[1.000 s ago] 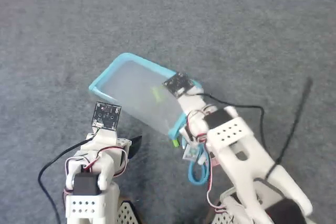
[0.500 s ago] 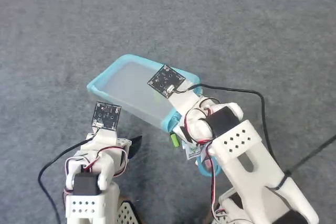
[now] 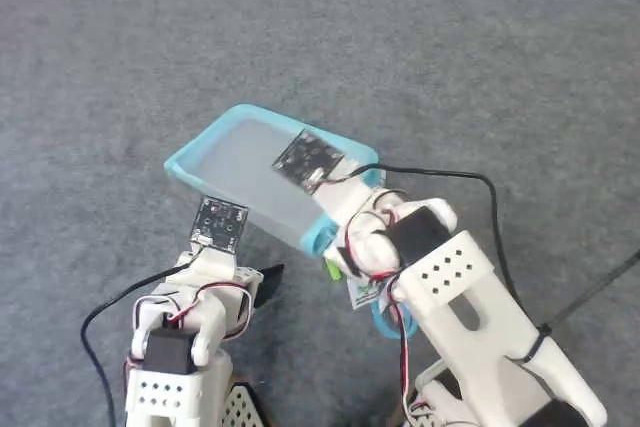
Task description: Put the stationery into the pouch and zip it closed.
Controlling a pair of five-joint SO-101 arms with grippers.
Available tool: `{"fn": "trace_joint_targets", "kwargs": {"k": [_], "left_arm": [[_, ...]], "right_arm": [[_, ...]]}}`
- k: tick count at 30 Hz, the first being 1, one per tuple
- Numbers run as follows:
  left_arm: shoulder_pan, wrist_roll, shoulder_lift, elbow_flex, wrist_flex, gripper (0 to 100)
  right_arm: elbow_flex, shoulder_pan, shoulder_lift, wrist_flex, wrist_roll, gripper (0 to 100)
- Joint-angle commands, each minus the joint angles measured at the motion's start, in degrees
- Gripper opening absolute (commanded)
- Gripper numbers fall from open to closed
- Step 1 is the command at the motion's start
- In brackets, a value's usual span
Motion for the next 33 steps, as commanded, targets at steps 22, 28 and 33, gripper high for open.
{"fn": "trace_joint_targets", "kwargs": {"k": [22, 28, 33], "left_arm": [[-9.5, -3.7, 4.9, -26.4, -7.6, 31], [-7.6, 0.1, 33.6, -45.1, 0.3, 31], [-6.2, 3.4, 48.7, -46.3, -1.3, 26]], "right_arm": [[-2.0, 0.7, -2.9, -0.7, 0.7, 0.7], [-2.6, 10.0, -2.7, -1.7, 3.4, 0.7], [-2.3, 10.3, -2.7, -1.7, 1.1, 0.7]]}}
